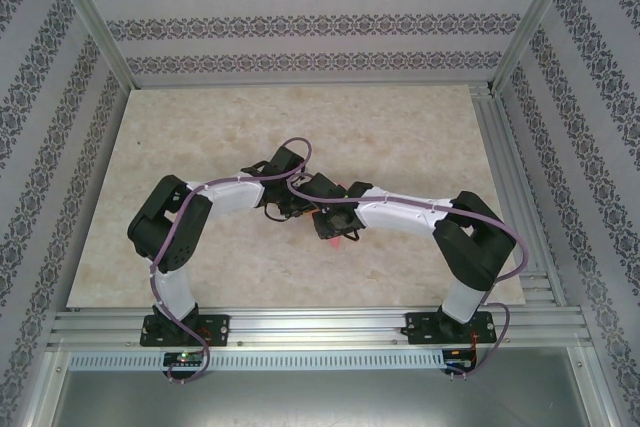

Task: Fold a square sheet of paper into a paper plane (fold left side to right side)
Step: Fourth fold the wing at the center of the table.

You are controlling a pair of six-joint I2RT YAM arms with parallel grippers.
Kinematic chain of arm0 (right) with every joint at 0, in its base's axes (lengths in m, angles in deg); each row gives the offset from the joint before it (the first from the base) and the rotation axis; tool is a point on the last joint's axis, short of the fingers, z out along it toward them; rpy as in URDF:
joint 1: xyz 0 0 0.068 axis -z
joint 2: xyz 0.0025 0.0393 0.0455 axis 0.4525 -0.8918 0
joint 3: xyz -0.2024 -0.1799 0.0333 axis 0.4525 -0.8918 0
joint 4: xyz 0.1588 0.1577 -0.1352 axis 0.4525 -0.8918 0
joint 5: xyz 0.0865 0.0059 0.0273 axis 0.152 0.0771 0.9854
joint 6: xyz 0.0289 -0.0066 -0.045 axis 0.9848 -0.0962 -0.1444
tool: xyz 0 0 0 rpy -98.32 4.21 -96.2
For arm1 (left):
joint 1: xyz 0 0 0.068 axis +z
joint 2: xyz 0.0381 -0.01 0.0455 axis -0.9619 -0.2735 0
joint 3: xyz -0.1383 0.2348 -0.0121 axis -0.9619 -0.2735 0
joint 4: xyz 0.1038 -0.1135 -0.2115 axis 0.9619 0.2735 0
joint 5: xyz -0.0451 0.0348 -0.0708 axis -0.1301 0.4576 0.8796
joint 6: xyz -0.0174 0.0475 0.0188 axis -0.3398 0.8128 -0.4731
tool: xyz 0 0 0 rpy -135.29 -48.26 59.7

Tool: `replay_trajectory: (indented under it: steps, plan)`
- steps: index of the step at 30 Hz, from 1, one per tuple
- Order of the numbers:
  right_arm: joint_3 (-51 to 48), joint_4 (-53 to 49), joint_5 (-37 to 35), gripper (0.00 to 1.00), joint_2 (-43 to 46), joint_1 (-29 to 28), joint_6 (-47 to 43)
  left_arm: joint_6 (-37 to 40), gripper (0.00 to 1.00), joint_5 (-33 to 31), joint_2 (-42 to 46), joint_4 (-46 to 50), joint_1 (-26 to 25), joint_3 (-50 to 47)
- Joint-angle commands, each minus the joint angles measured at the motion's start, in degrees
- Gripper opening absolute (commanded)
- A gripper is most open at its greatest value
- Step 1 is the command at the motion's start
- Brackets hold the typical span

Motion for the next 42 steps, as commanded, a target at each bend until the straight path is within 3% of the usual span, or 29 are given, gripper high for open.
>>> replay_trajectory:
  steps: [1,19,42]
  plan:
    - [-0.06,-0.34,-0.36,0.31,-0.58,-1.52,0.00,-1.15,0.21,0.56,-0.52,-0.19,-1.08,2.58]
    - [-12.48,12.58,1.32,0.29,12.58,-1.84,1.88,-1.41,0.22,0.45,0.20,0.28,-1.08,3.02]
    - [-13.31,13.44,-1.72,0.28,6.99,-2.37,2.08,-1.77,0.22,0.35,0.17,0.79,-1.15,3.63]
